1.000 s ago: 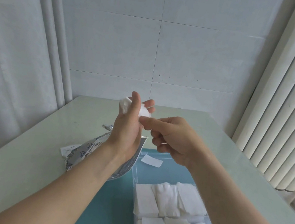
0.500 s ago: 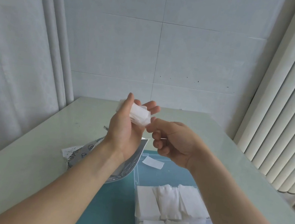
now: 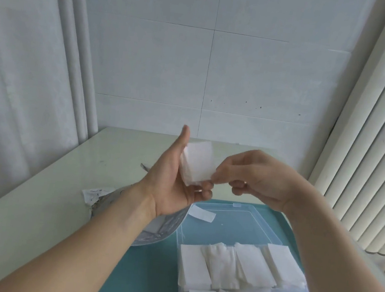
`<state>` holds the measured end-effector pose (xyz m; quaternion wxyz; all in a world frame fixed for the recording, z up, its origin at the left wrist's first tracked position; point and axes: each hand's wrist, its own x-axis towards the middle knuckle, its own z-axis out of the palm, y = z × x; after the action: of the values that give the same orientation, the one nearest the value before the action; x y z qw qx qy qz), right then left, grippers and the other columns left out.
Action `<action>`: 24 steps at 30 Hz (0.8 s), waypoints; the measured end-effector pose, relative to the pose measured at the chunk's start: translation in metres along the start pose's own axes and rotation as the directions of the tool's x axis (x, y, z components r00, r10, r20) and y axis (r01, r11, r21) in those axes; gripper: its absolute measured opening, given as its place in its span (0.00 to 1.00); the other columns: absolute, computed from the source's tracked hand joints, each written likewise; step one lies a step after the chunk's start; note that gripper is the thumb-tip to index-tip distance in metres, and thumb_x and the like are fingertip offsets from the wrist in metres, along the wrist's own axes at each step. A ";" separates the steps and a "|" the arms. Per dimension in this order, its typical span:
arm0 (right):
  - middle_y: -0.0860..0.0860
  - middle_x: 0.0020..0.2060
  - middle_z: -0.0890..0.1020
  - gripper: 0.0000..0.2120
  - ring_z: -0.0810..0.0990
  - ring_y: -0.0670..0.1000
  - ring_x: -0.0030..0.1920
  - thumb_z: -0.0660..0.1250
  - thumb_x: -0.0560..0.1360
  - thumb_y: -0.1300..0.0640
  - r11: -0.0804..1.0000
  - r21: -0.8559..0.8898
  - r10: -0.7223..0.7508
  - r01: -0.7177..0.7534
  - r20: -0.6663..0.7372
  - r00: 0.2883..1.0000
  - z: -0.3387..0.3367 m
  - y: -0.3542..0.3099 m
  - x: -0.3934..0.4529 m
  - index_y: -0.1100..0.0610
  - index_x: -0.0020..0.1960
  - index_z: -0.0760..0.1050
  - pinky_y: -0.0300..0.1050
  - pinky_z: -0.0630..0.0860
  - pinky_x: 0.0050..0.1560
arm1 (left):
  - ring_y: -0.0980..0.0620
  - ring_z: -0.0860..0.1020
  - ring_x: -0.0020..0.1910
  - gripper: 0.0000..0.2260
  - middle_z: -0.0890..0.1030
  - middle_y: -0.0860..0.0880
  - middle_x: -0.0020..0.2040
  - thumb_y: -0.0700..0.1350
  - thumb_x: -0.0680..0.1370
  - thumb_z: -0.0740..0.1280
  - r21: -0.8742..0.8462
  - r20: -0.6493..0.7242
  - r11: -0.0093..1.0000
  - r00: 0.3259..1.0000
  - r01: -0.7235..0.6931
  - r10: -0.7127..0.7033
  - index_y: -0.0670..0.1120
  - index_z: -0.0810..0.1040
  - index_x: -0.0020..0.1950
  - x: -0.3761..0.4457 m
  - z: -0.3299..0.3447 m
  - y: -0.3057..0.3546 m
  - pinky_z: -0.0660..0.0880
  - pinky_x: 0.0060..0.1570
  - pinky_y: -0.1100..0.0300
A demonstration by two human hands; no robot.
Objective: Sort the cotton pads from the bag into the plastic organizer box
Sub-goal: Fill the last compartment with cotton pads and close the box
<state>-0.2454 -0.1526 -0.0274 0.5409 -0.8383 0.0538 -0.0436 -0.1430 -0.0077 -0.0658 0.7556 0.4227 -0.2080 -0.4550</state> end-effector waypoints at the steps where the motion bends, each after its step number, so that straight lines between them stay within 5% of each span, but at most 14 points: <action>1: 0.55 0.31 0.63 0.16 0.61 0.49 0.32 0.77 0.64 0.59 0.999 -0.035 0.042 -0.042 -0.005 0.999 0.001 0.002 0.001 0.72 0.40 0.77 0.44 0.61 0.36 | 0.48 0.69 0.30 0.33 0.75 0.43 0.37 0.74 0.69 0.62 0.014 0.024 1.000 1.000 0.004 -0.004 0.42 0.76 0.47 0.000 0.001 -0.002 0.71 0.31 0.59; 4: 0.51 0.28 0.58 0.14 0.58 0.51 0.31 0.77 0.63 0.56 0.989 -0.083 0.113 -0.119 -0.067 0.991 0.001 0.002 0.001 0.66 0.34 0.77 0.46 0.57 0.36 | 0.46 0.72 0.30 0.34 0.75 0.42 0.38 0.72 0.65 0.68 0.109 0.071 0.994 0.997 0.003 -0.011 0.41 0.73 0.51 -0.001 0.000 -0.003 0.75 0.31 0.56; 8: 0.50 0.28 0.63 0.13 0.61 0.52 0.34 0.78 0.57 0.47 0.942 -0.261 0.173 -0.213 -0.168 0.970 0.004 0.000 0.002 0.52 0.27 0.77 0.47 0.60 0.39 | 0.47 0.76 0.31 0.10 0.75 0.45 0.37 0.49 0.78 0.68 0.389 0.043 0.920 0.998 -0.054 0.040 0.42 0.77 0.44 -0.002 0.004 -0.008 0.77 0.34 0.56; 10: 0.45 0.31 0.72 0.13 0.69 0.49 0.34 0.80 0.60 0.45 0.857 -0.448 0.165 -0.254 -0.229 0.959 0.003 0.001 0.001 0.50 0.34 0.80 0.42 0.65 0.38 | 0.45 0.79 0.33 0.08 0.78 0.43 0.38 0.43 0.80 0.65 0.398 -0.049 0.917 0.998 -0.024 0.048 0.41 0.77 0.43 0.000 0.006 -0.013 0.80 0.34 0.56; 12: 0.42 0.43 0.77 0.22 0.76 0.43 0.41 0.83 0.59 0.42 0.796 -0.556 0.115 -0.239 -0.250 0.962 -0.001 0.002 -0.002 0.45 0.47 0.77 0.40 0.69 0.41 | 0.44 0.81 0.35 0.07 0.81 0.41 0.39 0.41 0.80 0.64 0.312 -0.147 0.950 0.988 0.000 0.048 0.40 0.77 0.44 0.003 0.006 -0.016 0.81 0.35 0.55; 16: 0.35 0.65 0.69 0.50 0.72 0.38 0.61 0.86 0.56 0.45 0.772 -0.635 -0.047 0.001 -0.055 0.997 0.005 0.000 -0.005 0.37 0.72 0.63 0.31 0.68 0.54 | 0.48 0.82 0.34 0.03 0.83 0.43 0.41 0.37 0.79 0.65 0.204 -0.144 0.979 0.990 0.028 0.002 0.41 0.78 0.48 0.002 0.009 -0.018 0.79 0.31 0.60; 20: 0.37 0.54 0.77 0.39 0.76 0.37 0.52 0.84 0.62 0.49 0.751 -0.644 -0.218 0.145 -0.035 0.975 0.029 0.005 0.007 0.43 0.69 0.73 0.24 0.70 0.45 | 0.49 0.80 0.37 0.08 0.78 0.44 0.43 0.35 0.78 0.64 0.103 -0.103 0.994 0.993 -0.044 0.054 0.44 0.76 0.54 0.001 0.013 -0.014 0.77 0.31 0.61; 24: 0.40 0.63 0.73 0.46 0.72 0.42 0.63 0.82 0.63 0.44 0.759 -0.650 -0.082 0.020 -0.066 0.994 0.018 0.003 0.000 0.40 0.76 0.63 0.41 0.70 0.64 | 0.49 0.77 0.28 0.04 0.76 0.47 0.32 0.36 0.77 0.67 0.209 -0.295 0.978 0.954 0.009 0.054 0.43 0.75 0.43 0.006 -0.003 -0.010 0.75 0.29 0.61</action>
<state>-0.2436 -0.1372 -0.0373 0.2133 -0.9718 0.0671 -0.0748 -0.1433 -0.0137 -0.0764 0.7353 0.5609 -0.1423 -0.3528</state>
